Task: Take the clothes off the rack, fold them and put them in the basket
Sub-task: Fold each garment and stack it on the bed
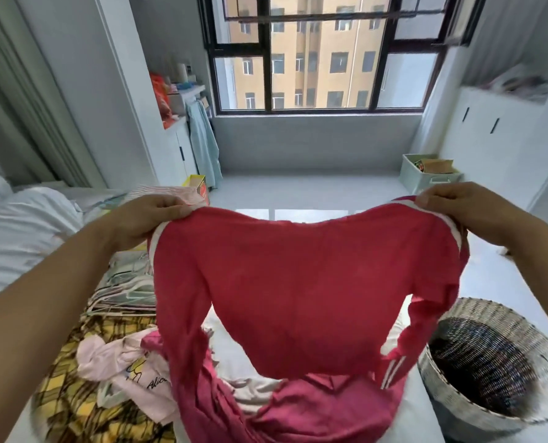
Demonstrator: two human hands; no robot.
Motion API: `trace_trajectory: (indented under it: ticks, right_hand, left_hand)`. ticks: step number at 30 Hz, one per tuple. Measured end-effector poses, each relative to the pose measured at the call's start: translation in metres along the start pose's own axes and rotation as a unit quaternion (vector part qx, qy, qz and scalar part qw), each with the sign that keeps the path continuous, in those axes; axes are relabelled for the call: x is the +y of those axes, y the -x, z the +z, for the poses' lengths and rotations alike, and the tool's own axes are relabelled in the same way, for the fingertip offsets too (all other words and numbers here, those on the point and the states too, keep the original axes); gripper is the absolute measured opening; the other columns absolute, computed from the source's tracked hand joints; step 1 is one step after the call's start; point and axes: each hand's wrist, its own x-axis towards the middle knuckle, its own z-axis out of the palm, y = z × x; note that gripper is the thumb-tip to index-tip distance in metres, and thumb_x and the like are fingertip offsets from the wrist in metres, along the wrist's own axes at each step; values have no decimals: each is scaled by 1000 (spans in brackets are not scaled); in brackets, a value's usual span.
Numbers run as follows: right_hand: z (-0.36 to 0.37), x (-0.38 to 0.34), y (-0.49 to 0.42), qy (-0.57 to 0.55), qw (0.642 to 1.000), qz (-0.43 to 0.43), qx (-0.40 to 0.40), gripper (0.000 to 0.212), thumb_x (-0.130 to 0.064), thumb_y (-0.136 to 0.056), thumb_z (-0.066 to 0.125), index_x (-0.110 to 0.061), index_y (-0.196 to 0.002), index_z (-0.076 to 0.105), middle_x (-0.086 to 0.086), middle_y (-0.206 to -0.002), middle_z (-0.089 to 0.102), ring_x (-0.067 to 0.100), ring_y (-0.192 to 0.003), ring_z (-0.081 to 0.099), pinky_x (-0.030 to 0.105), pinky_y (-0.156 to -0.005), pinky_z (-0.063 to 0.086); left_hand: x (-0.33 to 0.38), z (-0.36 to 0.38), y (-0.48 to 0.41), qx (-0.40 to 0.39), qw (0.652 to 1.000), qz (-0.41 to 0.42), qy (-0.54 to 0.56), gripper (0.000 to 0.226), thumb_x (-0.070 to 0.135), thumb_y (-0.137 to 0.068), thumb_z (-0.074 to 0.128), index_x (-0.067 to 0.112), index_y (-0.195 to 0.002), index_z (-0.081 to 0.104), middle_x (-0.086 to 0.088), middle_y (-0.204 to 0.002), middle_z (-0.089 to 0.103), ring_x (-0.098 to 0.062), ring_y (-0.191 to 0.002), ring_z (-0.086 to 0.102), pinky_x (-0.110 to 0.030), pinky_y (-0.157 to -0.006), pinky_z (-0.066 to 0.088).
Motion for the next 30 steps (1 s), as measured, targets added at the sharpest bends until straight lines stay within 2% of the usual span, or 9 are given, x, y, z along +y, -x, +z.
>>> trace_trajectory:
  ticks: [5, 10, 13, 16, 20, 23, 25, 28, 30]
  right_hand:
    - [22, 48, -52, 31, 998, 45, 33, 13, -20, -90, 61, -18, -79, 67, 5, -81, 65, 21, -81, 56, 22, -62, 47]
    - [22, 51, -99, 15, 991, 7, 135, 23, -18, -94, 55, -6, -110, 65, 5, -100, 61, 14, -92, 53, 15, -75, 43]
    - [3, 26, -110, -20, 988, -13, 156, 19, -17, -94, 54, -22, -91, 72, -18, -73, 68, -2, -72, 57, 0, -60, 41]
    - [-14, 11, -98, -44, 986, -28, 156, 26, -18, -93, 54, -35, -85, 72, -30, -65, 65, -15, -67, 59, 4, -69, 45]
    - [-18, 25, -67, -66, 994, -13, 86, 11, -43, -74, 68, -35, -71, 75, -18, -72, 70, -6, -71, 62, 11, -76, 48]
    - [9, 61, -28, -45, 998, 46, 0, 28, -48, -76, 65, -23, -68, 74, -12, -64, 69, -3, -56, 56, 7, -53, 43]
    - [37, 96, 3, -30, 993, 93, -62, 47, -64, -61, 71, -19, -72, 75, -3, -65, 67, 4, -57, 56, 17, -55, 43]
    - [91, 154, 47, 22, 975, 168, -144, 25, -20, -84, 66, -5, -64, 68, 1, -61, 60, 10, -57, 50, 23, -56, 38]
    - [133, 204, 76, 83, 951, 205, -216, 35, -9, -87, 61, -13, -53, 55, -9, -48, 47, 2, -50, 40, 24, -54, 33]
  left_hand:
    - [-39, 25, -39, 0, 998, -55, -31, 16, 29, -75, 73, 18, -64, 69, 0, -65, 64, -16, -64, 56, -26, -58, 46]
    - [-22, 37, -88, 127, 991, 11, -46, 16, 22, -82, 69, 12, -71, 63, 7, -55, 60, -6, -50, 53, -19, -50, 43]
    - [11, 23, -97, 173, 982, 69, -20, 14, 23, -83, 68, 14, -74, 63, 9, -54, 62, -3, -51, 54, -19, -52, 45]
    - [36, 6, -84, 193, 973, 124, -21, 11, 26, -83, 67, 21, -73, 66, 12, -58, 66, -1, -56, 59, -21, -58, 49]
    - [36, 13, -43, 126, 985, 112, -20, 11, 41, -65, 75, 31, -62, 71, 11, -58, 66, 0, -54, 58, -15, -55, 48]
    - [-12, 40, -15, 66, 996, 40, -40, 28, 19, -82, 63, 30, -58, 71, 8, -50, 60, -1, -45, 52, -11, -44, 41]
    - [-63, 62, 5, 27, 998, -21, -58, 23, 15, -84, 63, 23, -64, 72, 3, -56, 58, -8, -51, 50, -13, -45, 37]
    - [-148, 100, 32, -64, 984, -128, -102, 16, 27, -77, 70, 11, -71, 70, 0, -64, 56, -10, -60, 48, -18, -54, 35]
    - [-209, 128, 49, -112, 968, -183, -133, 15, 24, -78, 73, 11, -71, 68, 8, -58, 56, 2, -56, 48, -16, -57, 36]
